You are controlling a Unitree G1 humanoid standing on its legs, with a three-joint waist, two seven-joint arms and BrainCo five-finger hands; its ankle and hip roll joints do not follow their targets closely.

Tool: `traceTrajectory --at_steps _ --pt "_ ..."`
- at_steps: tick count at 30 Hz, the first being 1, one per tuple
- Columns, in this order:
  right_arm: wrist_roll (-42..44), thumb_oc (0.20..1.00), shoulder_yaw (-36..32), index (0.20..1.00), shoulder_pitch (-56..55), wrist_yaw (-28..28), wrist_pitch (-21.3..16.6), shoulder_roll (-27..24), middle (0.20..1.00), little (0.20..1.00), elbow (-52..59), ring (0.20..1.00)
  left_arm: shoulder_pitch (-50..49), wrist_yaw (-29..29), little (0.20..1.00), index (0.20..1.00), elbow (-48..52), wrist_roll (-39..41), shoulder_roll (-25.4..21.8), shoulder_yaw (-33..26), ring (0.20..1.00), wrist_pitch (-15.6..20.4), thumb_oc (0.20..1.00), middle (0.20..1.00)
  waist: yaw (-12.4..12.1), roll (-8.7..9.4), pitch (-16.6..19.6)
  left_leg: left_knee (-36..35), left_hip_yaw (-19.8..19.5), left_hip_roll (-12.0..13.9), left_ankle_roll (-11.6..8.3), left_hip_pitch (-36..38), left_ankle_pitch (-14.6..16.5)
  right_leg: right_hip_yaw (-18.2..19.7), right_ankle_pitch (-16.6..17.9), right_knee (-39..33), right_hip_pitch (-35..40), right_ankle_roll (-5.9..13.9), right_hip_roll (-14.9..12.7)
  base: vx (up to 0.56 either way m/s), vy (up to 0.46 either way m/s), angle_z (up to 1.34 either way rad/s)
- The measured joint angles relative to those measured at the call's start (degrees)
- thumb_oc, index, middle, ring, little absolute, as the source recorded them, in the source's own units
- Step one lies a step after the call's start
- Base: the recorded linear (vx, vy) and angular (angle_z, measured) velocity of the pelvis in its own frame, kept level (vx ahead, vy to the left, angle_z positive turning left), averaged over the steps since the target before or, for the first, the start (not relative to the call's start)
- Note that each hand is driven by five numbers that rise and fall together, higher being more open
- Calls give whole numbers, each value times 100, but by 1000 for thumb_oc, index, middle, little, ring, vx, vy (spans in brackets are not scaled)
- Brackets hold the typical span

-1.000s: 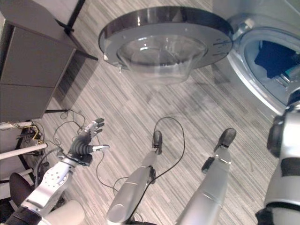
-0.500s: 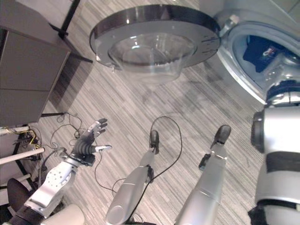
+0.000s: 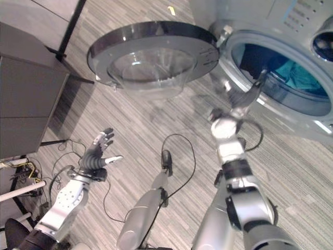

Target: Grab the laundry basket,head to the washer,open it,put in the laundry and shut it.

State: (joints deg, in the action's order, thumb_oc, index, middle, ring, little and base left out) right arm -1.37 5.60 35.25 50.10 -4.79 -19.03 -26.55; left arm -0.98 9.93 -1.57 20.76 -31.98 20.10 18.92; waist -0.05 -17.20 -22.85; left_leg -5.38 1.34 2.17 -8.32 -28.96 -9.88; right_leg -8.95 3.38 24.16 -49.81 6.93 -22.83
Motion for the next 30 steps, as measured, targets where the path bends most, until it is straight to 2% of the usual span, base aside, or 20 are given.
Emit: traceTrajectory --at_steps 5,7,14,17,20,22,24,26,27,29,30 --pt "-313 1000 66 1000 -971 -12 18 98 1000 1000 63 1000 -79 2 1000 1000 -18 -84 -122 125 1000 60 1000 1000 36 -4 -2 -20 2 -43 5 4 -2 -1 43 -57 31 -1 -25 1 41 1" --pt "-288 1000 -319 1000 -797 51 90 110 1000 1000 -123 1000 -78 2 1000 1000 -20 -108 -244 125 1000 70 1000 1000 54 -6 -3 -19 -6 -80 13 8 -9 3 52 -57 37 12 -60 -7 18 6" --pt "-237 1000 -675 1000 225 268 73 -510 1000 1000 -404 1000 -80 10 1000 1000 -174 -106 -186 105 1000 97 1000 1000 -38 -12 -4 -19 -91 -106 32 10 -32 -68 36 -41 106 43 -123 6 -7 6" --pt "-29 1000 -595 1000 -166 143 -38 -443 1000 1000 -548 1000 -77 1 1000 1000 -299 -130 15 123 1000 90 1000 1000 -19 -2 -7 -20 -234 -3 34 140 -25 -321 -21 -69 411 27 -102 38 -5 17" --pt "33 1000 -431 1000 -723 -50 -95 -349 1000 1000 -1045 1000 -103 3 1000 1000 -359 -154 9 104 1000 91 1000 1000 5 26 -13 -22 -265 52 34 338 39 -392 -22 -244 730 41 -29 73 57 -1" --pt "184 1000 -299 1000 -1363 -332 -109 -87 1000 1000 -1737 1000 -207 3 1000 1000 -381 -152 9 67 1000 80 1000 1000 107 172 -7 -23 -234 135 13 667 127 -487 68 -600 1219 74 107 100 75 -22" --pt "205 1000 -67 1000 -1757 -575 -95 86 1000 1000 -2225 1000 -266 0 1000 1000 -432 -153 5 31 1000 69 1000 1000 117 413 30 -26 -106 239 2 1005 235 -472 213 -978 1659 94 279 63 -1 -37" --pt "138 1000 227 1000 -2035 -734 -118 244 1000 1000 -2703 1000 -404 4 1000 1000 -509 -153 -12 -92 1000 72 1000 1000 254 744 165 100 -20 296 -6 1210 388 -499 308 -1317 2034 125 369 58 92 -27" --pt "133 1000 449 1000 -2213 -955 -58 369 1000 1000 -3276 1000 -393 15 1000 1000 -699 -209 -31 -90 1000 65 1000 1000 327 1049 282 316 -22 329 -34 1408 567 -528 486 -1716 2495 118 520 64 165 -28" --pt "109 1000 653 1000 -2308 -1074 -39 440 1000 1000 -3539 1000 -390 110 1000 1000 -827 -325 -36 -64 1000 72 1000 1000 310 1309 380 577 -58 337 -80 1511 766 -459 551 -1925 2729 116 580 26 75 -30" --pt "-23 1000 833 1000 -2255 -1160 -37 442 1000 1000 -3829 1000 -329 167 1000 1000 -1011 -418 54 -80 1000 68 1000 1000 244 1418 391 841 -412 285 -55 1560 994 -370 632 -2041 2890 98 619 6 155 -47"
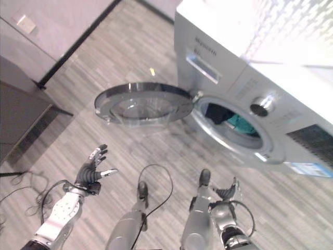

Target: Grab the laundry basket,head to the washer,open it,put in the laundry and shut it.

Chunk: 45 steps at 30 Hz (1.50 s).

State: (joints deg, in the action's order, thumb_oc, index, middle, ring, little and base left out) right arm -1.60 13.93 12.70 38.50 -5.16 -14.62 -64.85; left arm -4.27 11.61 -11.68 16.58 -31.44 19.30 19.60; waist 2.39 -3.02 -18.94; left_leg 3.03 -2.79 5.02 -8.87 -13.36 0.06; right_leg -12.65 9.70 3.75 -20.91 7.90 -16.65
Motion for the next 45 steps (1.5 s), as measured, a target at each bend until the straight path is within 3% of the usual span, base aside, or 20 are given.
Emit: traceTrajectory --at_steps 2,3,7,9,11,12,13,14,15,16,17,19,21,22,25,28,32,34,38,45 --pt "-290 1000 20 1000 -56 -194 14 -22 1000 1000 -325 1000 79 65 1000 1000 -353 -179 115 103 1000 -35 1000 1000 -67 113 66 338 -428 -160 -25 175 356 133 127 -223 328 45 -81 52 275 -29" --pt "-507 1000 27 1000 -109 -301 67 -87 1000 1000 -555 1000 234 61 1000 1000 -653 -345 284 101 1000 -59 1000 1000 20 62 100 562 -553 -273 144 209 512 34 125 -306 591 85 -199 79 243 17" --pt "-749 1000 -197 1000 -681 -660 240 48 1000 1000 -765 1000 102 82 1000 1000 -905 -696 248 73 1000 -135 1000 1000 26 327 479 1494 -251 -589 360 248 1072 317 177 -432 905 18 -397 13 244 -20" --pt "-748 1000 -312 1000 -901 -882 324 143 1000 1000 -1065 1000 24 79 1000 1000 -1187 -952 351 90 1000 -202 1000 1000 53 411 702 2174 -61 -747 618 215 1486 488 147 -527 1075 -202 -505 -46 308 -56" --pt "-750 1000 -401 1000 -1110 -1049 420 144 1000 1000 -1399 1000 41 112 1000 1000 -1397 -1242 525 84 1000 -251 1000 1000 76 457 921 2493 -40 -990 948 162 1657 528 -108 -474 1096 -795 -660 -68 264 -33" --pt "-738 1000 -503 1000 -1194 -1144 492 171 1000 1000 -1563 1000 23 196 1000 1000 -1521 -1390 624 81 1000 -280 1000 1000 90 493 1116 2470 66 -1076 1068 204 1606 462 -702 -425 1088 -824 -799 -88 202 -30" --pt "-735 1000 -588 1000 -1326 -1189 526 191 1000 1000 -1614 1000 -20 230 1000 1000 -1526 -1453 636 78 1000 -283 1000 1000 93 496 1191 2467 160 -1078 1149 227 1571 392 -1227 -310 1081 -745 -868 -121 224 -30" --pt "-729 1000 -681 1000 -1399 -1234 547 250 1000 1000 -1614 1000 -63 304 1000 1000 -1575 -1529 637 22 1000 -287 1000 1000 102 507 1222 2411 247 -1069 1227 269 1533 349 -1140 -150 1007 -571 -866 -158 249 -30" --pt "-709 1000 -725 1000 -1413 -1293 550 310 1000 1000 -1673 1000 -100 346 1000 1000 -1636 -1544 624 -28 1000 -330 1000 1000 91 517 1255 2319 327 -1071 1282 324 1474 278 -624 -11 974 -310 -787 -159 230 -34" --pt "-638 1000 -767 1000 -1402 -1355 552 372 1000 1000 -1762 1000 -115 396 1000 1000 -1646 -1570 555 -24 1000 -406 1000 1000 92 562 1277 2208 391 -1085 1323 369 1406 184 866 112 1016 -392 -625 -151 175 -62" --pt "-466 1000 -819 1000 -1354 -1417 548 376 1000 1000 -1779 1000 -152 463 1000 1000 -1692 -1661 524 -66 1000 -420 1000 1000 -35 556 1306 1980 683 -975 1377 468 1339 -25 1324 -79 957 -253 -532 -99 119 -86" --pt "-212 1000 -823 1000 -1331 -1555 495 261 1000 1000 -1653 1000 -86 553 1000 1000 -2103 -1810 830 -227 1000 -570 1000 1000 -45 241 1406 1363 767 -849 1438 655 940 -13 255 775 863 110 -217 -90 82 -55" --pt "-38 1000 -902 1000 -1267 -1659 492 235 1000 1000 -1688 1000 -111 706 1000 1000 -2061 -1934 962 -335 1000 -679 1000 1000 -167 -3 1555 304 814 -792 1380 1015 287 -83 -556 1758 980 199 69 -78 43 -33" --pt "-1 1000 -914 1000 -1097 -1697 480 222 1000 1000 -1657 1000 -103 753 1000 1000 -1929 -1986 896 -545 1000 -772 1000 1000 -229 -36 1553 -84 952 -808 1421 1112 13 -168 -850 1618 1439 353 113 -36 -4 -56" --pt "-1 1000 -910 1000 -1103 -1759 444 210 1000 1000 -1640 1000 -179 970 1000 1000 -1858 -1983 773 -958 1000 -801 1000 1000 -389 64 1610 -478 1146 -825 1272 1278 -96 -181 -1131 1142 2069 333 97 16 -103 -58" --pt "-22 1000 -887 1000 -1197 -1867 434 357 1000 1000 -1575 1000 -287 1119 1000 1000 -1807 -1996 682 -1410 1000 -830 1000 1000 -567 270 1773 -733 1452 -818 1110 1322 -207 -236 -1138 395 2253 320 -164 44 -133 -67" --pt "-61 1000 -685 1000 -1267 -1996 419 405 1000 1000 -1481 1000 130 1297 1000 1000 -1901 -2271 114 -1341 1000 -880 1000 1000 -465 579 1865 -903 1293 -706 765 1173 -447 -235 -1145 -211 2305 288 -152 46 -79 -9" --pt "-71 1000 -476 1000 -1347 -2017 418 341 1000 1000 -1441 1000 386 1403 1000 1000 -2073 -2478 25 -1123 1000 -890 1000 1000 -412 564 1841 -723 1174 -611 602 1130 -377 -259 -1153 -312 2305 193 -40 81 -50 -12" --pt "-336 1000 116 1000 -1547 -2162 387 117 1000 1000 -1078 1000 1347 1593 1000 1000 -3019 -3015 -227 -524 1000 -1058 1000 1000 -146 318 1970 -899 1008 -394 606 1416 -445 -236 -988 -534 2430 103 275 38 -19 -21" --pt "-653 1000 650 1000 -1559 -2272 228 -130 1000 1000 -334 1000 3814 1685 1000 1000 -5400 -3259 -884 83 1000 -1505 1000 1000 443 434 1779 -876 1392 -232 569 986 -523 114 -522 -824 1927 -33 495 -120 -7 -30"
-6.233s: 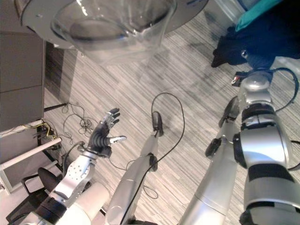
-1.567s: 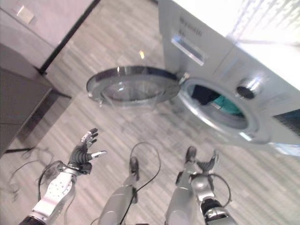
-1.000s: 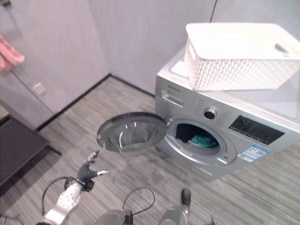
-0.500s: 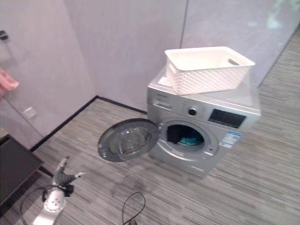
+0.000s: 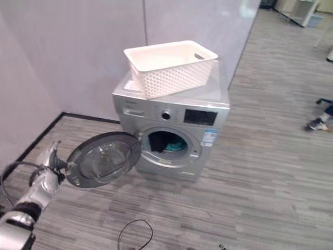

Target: Grab the laundry basket,head to the washer,open it,put in the laundry and shut it.

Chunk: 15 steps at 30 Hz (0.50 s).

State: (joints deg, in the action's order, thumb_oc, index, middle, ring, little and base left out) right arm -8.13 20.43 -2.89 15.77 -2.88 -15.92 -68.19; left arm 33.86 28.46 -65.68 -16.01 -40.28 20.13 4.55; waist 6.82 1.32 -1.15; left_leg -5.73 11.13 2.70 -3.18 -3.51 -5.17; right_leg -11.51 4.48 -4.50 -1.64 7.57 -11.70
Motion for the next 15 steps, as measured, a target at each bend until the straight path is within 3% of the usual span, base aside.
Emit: traceTrajectory --at_steps 7,11,15 --pt "-81 1000 267 1000 385 -28 -131 -120 1000 1000 306 1000 2310 -38 1000 1000 -640 745 -362 187 1000 -67 1000 1000 262 348 -632 6 172 1 49 -785 -138 198 234 155 -981 -33 -8 -176 -9 -16" --pt "-63 1000 290 1000 614 -111 -132 -224 1000 1000 470 1000 2876 -141 1000 1000 -1141 1101 -528 233 1000 -234 1000 1000 288 446 -1142 102 167 30 18 -1150 -177 229 330 93 -1278 -89 38 -84 -4 -1" --pt "-47 1000 412 1000 756 -129 -151 -268 1000 1000 772 1000 3012 -290 1000 1000 -1410 1301 -672 225 1000 -398 1000 1000 293 572 -1293 102 193 62 40 -1259 -218 245 389 17 -1375 -104 96 -31 6 -5"
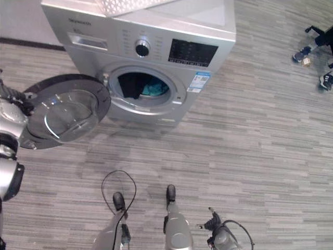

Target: Grab the laundry basket,head to the washer,open it,put in the laundry and shut it.

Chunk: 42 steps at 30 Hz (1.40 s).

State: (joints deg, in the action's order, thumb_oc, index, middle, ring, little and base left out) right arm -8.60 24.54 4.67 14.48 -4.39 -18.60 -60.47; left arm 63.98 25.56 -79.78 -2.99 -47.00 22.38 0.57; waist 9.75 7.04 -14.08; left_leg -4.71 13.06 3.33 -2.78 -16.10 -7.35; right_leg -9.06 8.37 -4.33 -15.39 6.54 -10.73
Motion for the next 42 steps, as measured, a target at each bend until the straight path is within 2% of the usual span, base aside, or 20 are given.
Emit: traceTrajectory --at_steps 5,13,16,17,22,23,24,25,26,28,29,30,34,36,37,40,42 --pt "9 1000 341 1000 206 -93 -34 -64 1000 1000 527 1000 415 -112 1000 1000 -196 101 -90 10 1000 -149 1000 1000 5 82 -74 13 -8 6 -1 -193 -2 -3 1 -5 -174 -1 -7 -9 -2 3" --pt "15 1000 498 1000 423 -108 -79 -197 1000 1000 807 1000 776 -422 1000 1000 -472 60 -216 442 1000 -319 1000 1000 65 177 -218 101 -172 22 -53 -544 46 -106 -1 -44 -377 1 21 21 -5 7" --pt "17 1000 508 1000 429 -113 -74 -224 1000 1000 813 1000 787 -402 1000 1000 -469 -29 -238 496 1000 -311 1000 1000 70 220 -237 201 -186 35 -48 -807 41 -107 17 -42 -583 -6 25 -2 0 2" --pt "17 1000 540 1000 419 -132 -70 -222 1000 1000 809 1000 803 -481 1000 1000 -476 -36 -345 450 1000 -313 1000 1000 88 252 -247 206 -181 48 -48 -804 41 -107 41 -42 -582 -7 36 0 0 0" --pt "10 1000 604 1000 451 -153 -80 -219 1000 1000 856 1000 851 -653 1000 1000 -451 -266 -287 651 1000 -281 1000 1000 123 308 -207 204 -200 44 -48 -782 52 -112 77 3 -577 1 30 0 1 1" --pt "-4 1000 773 1000 465 -222 -74 -258 1000 1000 1112 1000 973 -813 1000 1000 -431 -554 -90 1161 1000 -379 1000 1000 132 438 3 204 -195 29 -43 -824 56 -90 85 106 -683 12 12 0 0 0" --pt "-4 1000 773 1000 465 -222 -81 -257 1000 1000 1117 1000 972 -823 1000 1000 -444 -578 -139 1167 1000 -386 1000 1000 128 446 29 203 -193 28 -42 -825 56 -83 89 109 -684 18 6 0 0 0" --pt "-28 1000 855 1000 418 -237 -76 -332 1000 1000 1217 1000 980 -1011 1000 1000 -220 -762 44 1793 1000 -496 1000 1000 138 521 213 208 -181 -6 -32 -893 85 5 163 119 -756 110 -32 -21 0 4" --pt "-28 1000 865 1000 418 -239 -73 -335 1000 1000 1209 1000 986 -1071 1000 1000 -116 -845 85 1904 1000 -493 1000 1000 136 539 226 209 -193 -11 -22 -905 77 10 193 120 -758 140 -50 -112 -4 12" --pt "-34 1000 914 1000 383 -250 -65 -331 1000 1000 936 1000 966 -1191 1000 1000 658 -920 381 2207 1000 -435 1000 1000 -9 543 235 209 -259 -85 34 -943 28 3 194 147 -756 149 -136 -94 -12 23" --pt "-35 1000 960 1000 400 -277 -42 -321 1000 1000 849 1000 959 -1252 1000 1000 1015 -976 554 2241 1000 -250 1000 1000 -20 547 240 217 -266 -127 75 -978 4 -21 193 184 -779 150 -185 15 -25 29" --pt "-32 1000 931 1000 401 -270 1 -261 1000 1000 732 1000 845 -1374 1000 1000 2369 -978 1133 2420 1000 -179 1000 1000 -63 564 267 227 -304 -266 95 -1033 3 0 162 254 -843 194 -346 22 -24 24" --pt "-32 1000 773 1000 361 -272 43 -161 1000 1000 737 1000 -445 -2039 1000 1000 5239 -3 2246 2931 1000 397 1000 1000 -81 442 267 457 -294 -454 279 -1160 67 -6 113 193 -815 276 -537 27 19 9" --pt "-33 1000 691 1000 382 -269 38 -118 1000 1000 786 1000 -1265 -2428 1000 1000 5737 474 3020 3615 1000 687 1000 1000 -22 320 186 617 -268 -455 313 -1142 140 -6 119 187 -735 280 -550 46 47 -5" --pt "-45 1000 619 1000 374 -269 40 -121 1000 1000 833 1000 -1502 -2600 1000 1000 5877 802 3271 3797 1000 696 1000 1000 -7 261 153 638 -249 -458 309 -1102 164 -6 117 182 -698 282 -550 40 31 -7" --pt "-52 1000 309 1000 319 -259 56 -223 1000 1000 788 1000 -2018 -2791 1000 1000 6673 1753 3472 3794 1000 847 1000 1000 -20 -29 44 636 -231 -448 299 -876 203 -3 113 86 -430 281 -543 33 15 -5" --pt "-62 1000 201 1000 302 -256 63 -304 1000 1000 785 1000 -1981 -2831 1000 1000 6975 2276 3305 3339 1000 973 1000 1000 -47 -209 75 573 -201 -433 247 -693 249 11 66 -18 -264 278 -521 48 10 -10"
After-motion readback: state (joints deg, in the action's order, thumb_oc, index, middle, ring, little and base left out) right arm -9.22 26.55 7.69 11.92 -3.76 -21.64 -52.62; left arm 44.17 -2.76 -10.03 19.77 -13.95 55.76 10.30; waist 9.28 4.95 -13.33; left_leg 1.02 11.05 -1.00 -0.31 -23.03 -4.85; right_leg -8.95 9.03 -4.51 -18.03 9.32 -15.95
